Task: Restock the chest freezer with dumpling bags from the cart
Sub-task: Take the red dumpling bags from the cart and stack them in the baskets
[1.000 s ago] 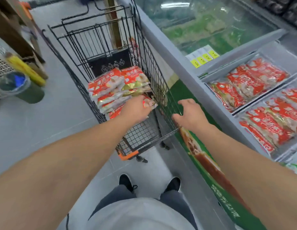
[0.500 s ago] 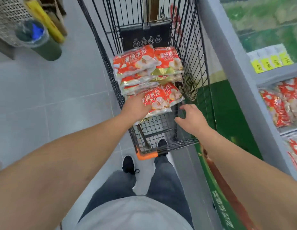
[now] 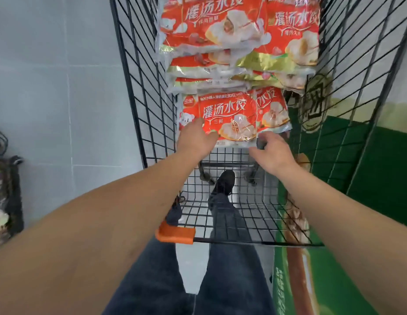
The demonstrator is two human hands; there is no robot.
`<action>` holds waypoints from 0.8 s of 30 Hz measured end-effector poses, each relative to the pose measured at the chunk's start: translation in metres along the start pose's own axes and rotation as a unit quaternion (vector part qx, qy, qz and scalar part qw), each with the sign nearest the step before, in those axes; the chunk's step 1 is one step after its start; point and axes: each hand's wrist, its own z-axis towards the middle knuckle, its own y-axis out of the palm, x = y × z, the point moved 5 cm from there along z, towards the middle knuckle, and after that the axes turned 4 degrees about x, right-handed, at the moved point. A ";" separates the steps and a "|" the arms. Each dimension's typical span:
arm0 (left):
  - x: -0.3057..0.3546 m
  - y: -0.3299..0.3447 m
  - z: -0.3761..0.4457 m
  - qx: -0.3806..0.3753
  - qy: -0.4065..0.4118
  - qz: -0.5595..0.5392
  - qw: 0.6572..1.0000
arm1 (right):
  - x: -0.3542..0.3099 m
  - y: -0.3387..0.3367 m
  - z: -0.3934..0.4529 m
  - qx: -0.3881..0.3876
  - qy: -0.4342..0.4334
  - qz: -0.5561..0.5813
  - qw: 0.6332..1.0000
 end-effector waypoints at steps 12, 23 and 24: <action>-0.026 0.058 0.048 0.090 -0.010 0.053 0.995 | 0.027 0.047 0.093 0.066 0.159 0.237 0.956; -0.039 0.054 0.067 0.094 -0.168 -0.108 0.975 | 0.064 0.012 0.092 0.098 0.280 0.367 0.882; -0.042 0.053 0.068 0.103 -0.195 -0.133 0.966 | 0.064 0.011 0.094 0.112 0.276 0.377 0.877</action>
